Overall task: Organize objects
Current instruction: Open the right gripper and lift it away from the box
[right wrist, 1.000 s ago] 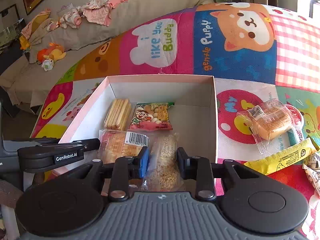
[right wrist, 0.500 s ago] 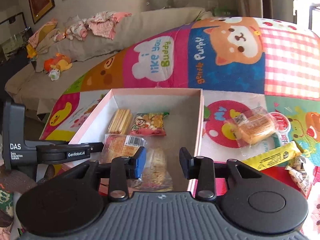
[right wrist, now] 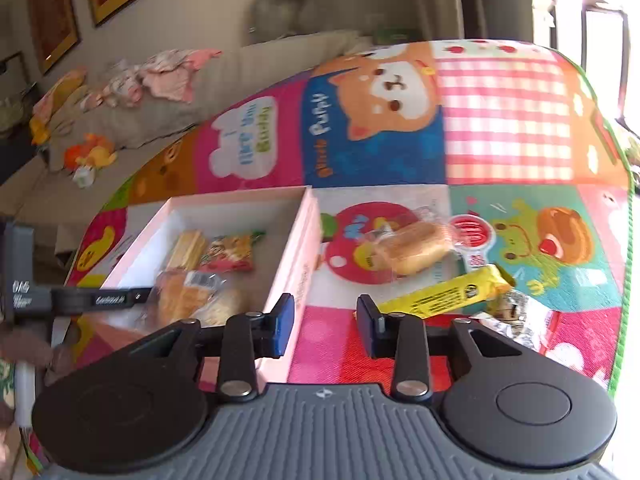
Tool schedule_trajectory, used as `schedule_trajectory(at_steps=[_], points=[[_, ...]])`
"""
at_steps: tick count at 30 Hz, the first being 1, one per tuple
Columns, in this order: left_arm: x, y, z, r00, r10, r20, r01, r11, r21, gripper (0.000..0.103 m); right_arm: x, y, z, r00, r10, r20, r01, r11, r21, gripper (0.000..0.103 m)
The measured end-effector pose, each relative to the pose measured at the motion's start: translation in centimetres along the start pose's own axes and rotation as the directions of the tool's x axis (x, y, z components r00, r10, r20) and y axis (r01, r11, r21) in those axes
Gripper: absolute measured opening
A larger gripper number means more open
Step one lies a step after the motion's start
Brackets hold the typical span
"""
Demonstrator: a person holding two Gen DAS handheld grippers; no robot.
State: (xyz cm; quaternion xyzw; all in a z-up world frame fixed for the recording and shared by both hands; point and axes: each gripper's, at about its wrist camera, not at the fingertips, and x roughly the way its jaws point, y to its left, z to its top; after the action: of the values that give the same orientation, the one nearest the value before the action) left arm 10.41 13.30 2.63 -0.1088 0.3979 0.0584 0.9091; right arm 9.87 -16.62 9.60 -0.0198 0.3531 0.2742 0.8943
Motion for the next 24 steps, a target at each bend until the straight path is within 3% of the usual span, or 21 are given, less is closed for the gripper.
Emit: schedule_trajectory(at_steps=[3,13,18,22,24], points=[[0.0,0.0,0.0,1.000,0.002,-0.001,-0.002,1.000,0.001,0.016,0.6,2.3,-0.3,0.998,0.055,-0.017,-0.055,0.998,-0.032,0.024],[0.0,0.1,0.0,1.000,-0.007,-0.004,0.007,1.000,-0.004,0.016,5.2,4.6,0.2,0.998,0.010,-0.067,-0.014,0.998,-0.060,0.022],[0.0,0.1,0.0,1.000,-0.004,-0.004,0.004,1.000,-0.004,0.016,2.7,3.5,0.9,0.996,0.089,-0.028,-0.089,0.996,-0.010,0.023],[0.0,0.2,-0.1,1.000,-0.007,-0.002,0.007,1.000,-0.003,0.016,1.5,4.0,0.9,0.974,0.221,-0.058,-0.223,0.975,-0.021,0.023],[0.0,0.2,-0.1,1.000,-0.006,-0.002,0.006,1.000,-0.002,0.016,2.1,4.6,0.8,0.970,0.229,-0.080,-0.232,0.972,-0.029,0.023]])
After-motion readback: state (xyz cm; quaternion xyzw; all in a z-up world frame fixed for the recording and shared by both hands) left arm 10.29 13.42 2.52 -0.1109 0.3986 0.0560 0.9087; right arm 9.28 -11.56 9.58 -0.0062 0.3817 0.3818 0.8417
